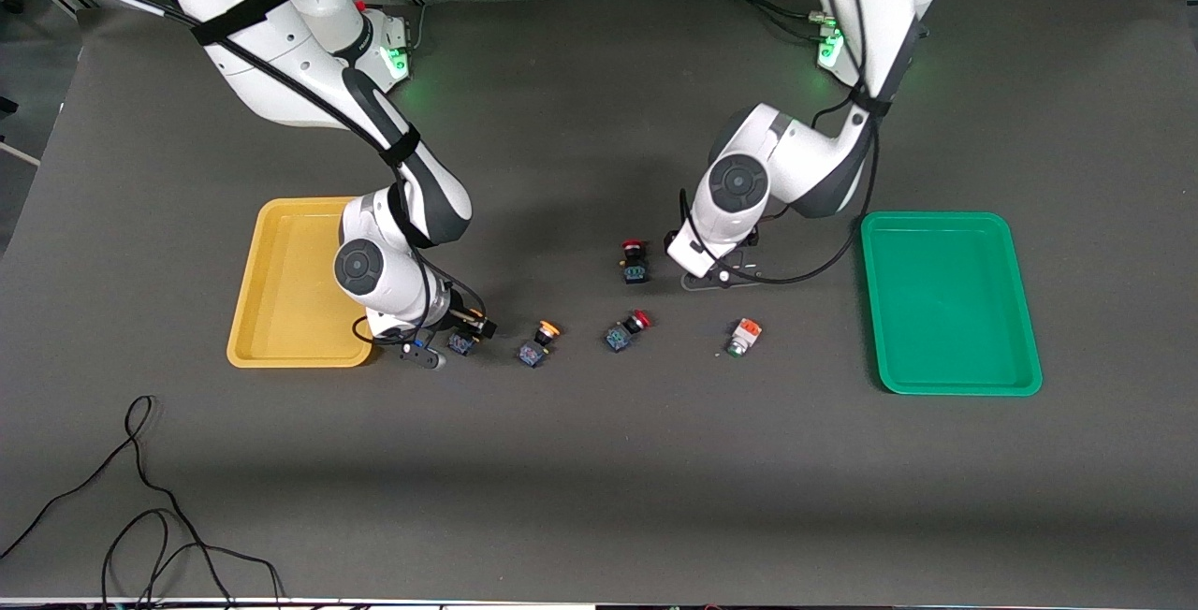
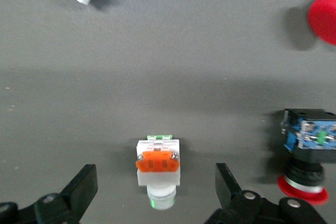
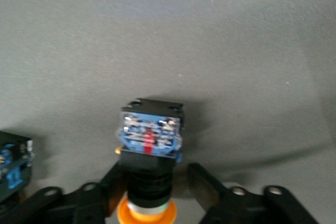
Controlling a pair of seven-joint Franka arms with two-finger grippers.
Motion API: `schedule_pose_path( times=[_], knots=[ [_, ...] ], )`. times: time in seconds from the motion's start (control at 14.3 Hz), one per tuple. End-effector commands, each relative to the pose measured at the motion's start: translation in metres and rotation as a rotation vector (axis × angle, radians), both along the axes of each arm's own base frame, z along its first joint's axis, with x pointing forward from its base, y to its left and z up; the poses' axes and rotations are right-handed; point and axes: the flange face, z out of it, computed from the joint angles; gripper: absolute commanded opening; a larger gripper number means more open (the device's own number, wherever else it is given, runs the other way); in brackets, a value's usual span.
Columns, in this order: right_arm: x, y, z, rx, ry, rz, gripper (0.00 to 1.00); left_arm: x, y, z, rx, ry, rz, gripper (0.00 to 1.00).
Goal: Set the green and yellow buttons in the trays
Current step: 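Close both grippers on the yellow-capped and green-capped buttons, then carry both buttons into the same-coloured trays and open both grippers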
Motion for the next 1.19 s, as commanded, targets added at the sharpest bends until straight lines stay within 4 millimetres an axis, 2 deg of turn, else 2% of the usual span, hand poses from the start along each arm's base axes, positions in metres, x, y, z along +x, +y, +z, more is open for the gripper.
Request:
schedule_pose_path(
  times=[0.0, 0.07, 0.14, 0.21, 0.28, 0.35, 0.42, 0.56, 0.7, 0.77, 0.84, 0.98, 1.12],
  knots=[
    [0.013, -0.001, 0.010, -0.007, 0.028, -0.010, 0.00, 0.000, -0.004, -0.015, 0.003, -0.015, -0.002, 1.00],
    [0.022, -0.003, 0.024, -0.010, 0.057, -0.007, 0.00, -0.002, -0.005, -0.020, 0.005, -0.016, -0.007, 1.00],
    [0.031, -0.008, 0.047, -0.015, 0.079, -0.006, 0.00, -0.003, -0.006, -0.021, 0.006, -0.012, -0.015, 0.99],
    [0.039, -0.015, 0.071, -0.025, 0.099, -0.003, 0.00, -0.003, -0.006, -0.018, 0.006, -0.010, -0.023, 0.91],
    [0.043, -0.024, 0.096, -0.041, 0.109, 0.018, 0.00, -0.004, -0.006, -0.016, 0.008, -0.006, -0.023, 0.75],
    [0.047, -0.044, 0.120, -0.051, 0.116, 0.056, 0.00, -0.004, -0.006, -0.016, 0.009, -0.002, -0.023, 0.57],
    [0.048, -0.067, 0.139, -0.042, 0.130, 0.091, 0.00, -0.005, -0.005, -0.016, 0.011, 0.001, -0.023, 0.45],
    [0.048, -0.107, 0.175, -0.022, 0.130, 0.156, 0.00, -0.006, -0.005, -0.018, 0.018, 0.011, -0.024, 0.34],
    [0.042, -0.146, 0.201, -0.015, 0.121, 0.211, 0.00, -0.006, -0.005, -0.012, 0.025, 0.023, -0.021, 0.32],
    [0.035, -0.171, 0.208, -0.014, 0.109, 0.250, 0.00, -0.004, -0.005, -0.002, 0.025, 0.029, -0.020, 0.31],
    [0.026, -0.197, 0.206, -0.011, 0.105, 0.289, 0.00, 0.004, -0.005, 0.017, 0.017, 0.025, -0.015, 0.31],
    [0.007, -0.246, 0.197, -0.004, 0.093, 0.351, 0.00, 0.027, 0.001, 0.075, -0.011, 0.014, 0.018, 0.30],
    [-0.008, -0.291, 0.168, -0.009, 0.090, 0.375, 0.00, 0.048, 0.018, 0.138, -0.042, -0.013, 0.054, 0.29]
  ],
)
